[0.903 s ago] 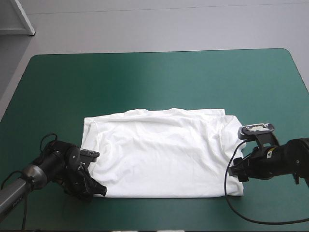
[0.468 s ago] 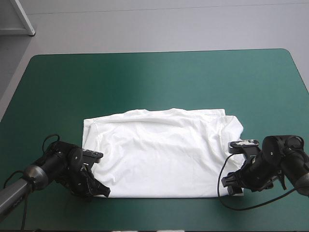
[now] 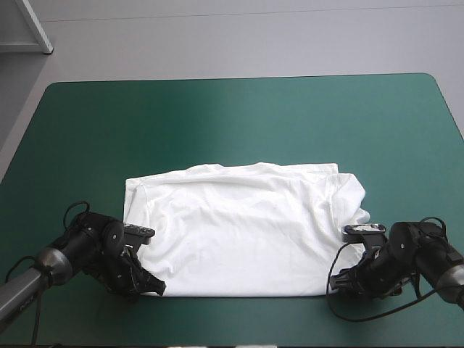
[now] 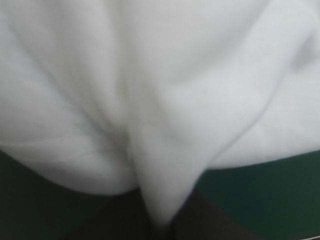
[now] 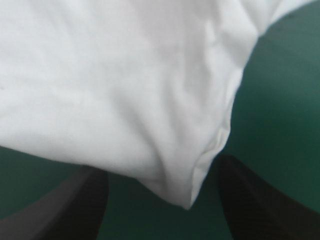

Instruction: Fold the cloth

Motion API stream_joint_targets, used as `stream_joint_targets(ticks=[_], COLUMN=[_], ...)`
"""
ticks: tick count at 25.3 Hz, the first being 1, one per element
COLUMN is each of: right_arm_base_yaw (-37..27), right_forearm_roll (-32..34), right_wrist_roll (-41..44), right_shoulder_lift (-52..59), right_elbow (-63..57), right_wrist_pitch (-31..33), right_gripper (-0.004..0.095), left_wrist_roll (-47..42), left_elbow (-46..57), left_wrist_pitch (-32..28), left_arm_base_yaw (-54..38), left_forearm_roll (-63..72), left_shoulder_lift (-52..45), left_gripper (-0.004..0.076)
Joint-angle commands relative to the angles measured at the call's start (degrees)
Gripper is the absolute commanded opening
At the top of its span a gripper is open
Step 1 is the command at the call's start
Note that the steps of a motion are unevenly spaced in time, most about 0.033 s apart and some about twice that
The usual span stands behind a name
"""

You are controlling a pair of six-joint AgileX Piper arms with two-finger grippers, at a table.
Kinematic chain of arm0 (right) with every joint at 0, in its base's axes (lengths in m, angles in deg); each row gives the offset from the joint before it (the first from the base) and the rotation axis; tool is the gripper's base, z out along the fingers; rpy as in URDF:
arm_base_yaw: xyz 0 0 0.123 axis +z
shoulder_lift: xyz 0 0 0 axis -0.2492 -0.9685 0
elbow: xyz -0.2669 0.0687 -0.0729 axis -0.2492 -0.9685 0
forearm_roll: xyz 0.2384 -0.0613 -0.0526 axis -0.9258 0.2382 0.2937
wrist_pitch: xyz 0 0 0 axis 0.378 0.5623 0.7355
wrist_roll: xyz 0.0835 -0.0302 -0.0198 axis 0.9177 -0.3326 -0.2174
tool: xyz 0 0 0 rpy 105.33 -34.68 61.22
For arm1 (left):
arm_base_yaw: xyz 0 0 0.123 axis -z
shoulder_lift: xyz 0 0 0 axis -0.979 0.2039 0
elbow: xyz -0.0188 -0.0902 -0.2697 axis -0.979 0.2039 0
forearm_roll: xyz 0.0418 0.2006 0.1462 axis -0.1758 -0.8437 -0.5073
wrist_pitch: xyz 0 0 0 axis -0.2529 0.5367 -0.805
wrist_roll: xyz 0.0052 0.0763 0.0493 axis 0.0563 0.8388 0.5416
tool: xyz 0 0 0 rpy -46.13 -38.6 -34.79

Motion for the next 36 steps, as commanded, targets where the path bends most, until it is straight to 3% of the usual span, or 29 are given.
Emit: stream_joint_targets(ticks=[1,5,7,11,12,16,25,27,31,36], right_arm_base_yaw=[0.18,0.18,0.18,0.18,0.18,0.18,0.18,0.18,0.18,0.18], right_forearm_roll=[-2.33,-2.23,-2.33,-2.06,-2.06,-0.75,6.61,4.84,3.4,6.32], right_wrist_roll=[-1.73,-1.97,-2.88,-3.8,-3.8,-3.26,0.08,-0.03,-0.17,-0.17], right_shoulder_lift=[-2.0,-7.56,-9.51,-8.85,-7.83,-3.26,7.41,7.93,5.91,-2.64], right_elbow=[0.89,0.89,0.89,0.89,0.89,1.41,6.4,7.61,12.06,23.29], right_wrist_pitch=[-2.58,-2.58,-2.58,-2.58,-2.58,-0.87,10.5,10.5,6.35,1.16], right_gripper=[0.055,0.0456,0.0339,0.0007,-0.0014,-0.0013,-0.0015,-0.0014,-0.0015,-0.0015], left_wrist_roll=[-0.54,-0.33,-0.33,-0.33,-0.33,-0.43,-5.44,-6.01,-4.38,0.33], left_elbow=[2.97,2.97,2.97,2.97,2.86,1.61,-7.98,-11.29,-18.31,-32.94], left_wrist_pitch=[-13.43,-13.69,-13.69,-13.28,-13.04,-9.47,-0.73,2.89,3.44,3.78], left_arm_base_yaw=[0.86,0.86,0.86,0.86,0.86,0.76,0.76,0.76,0.61,-5.65], left_forearm_roll=[3.8,3.8,3.8,3.57,3.3,1.69,-4.61,-7.89,-9.06,-8.7], left_shoulder_lift=[3.02,3.02,3.02,3.02,3.02,2.7,-4.5,-4.77,-2.42,8.32], left_gripper=[-0.0008,-0.0008,-0.0008,-0.0008,-0.0008,-0.0008,-0.0008,-0.0008,-0.0008,-0.0008])
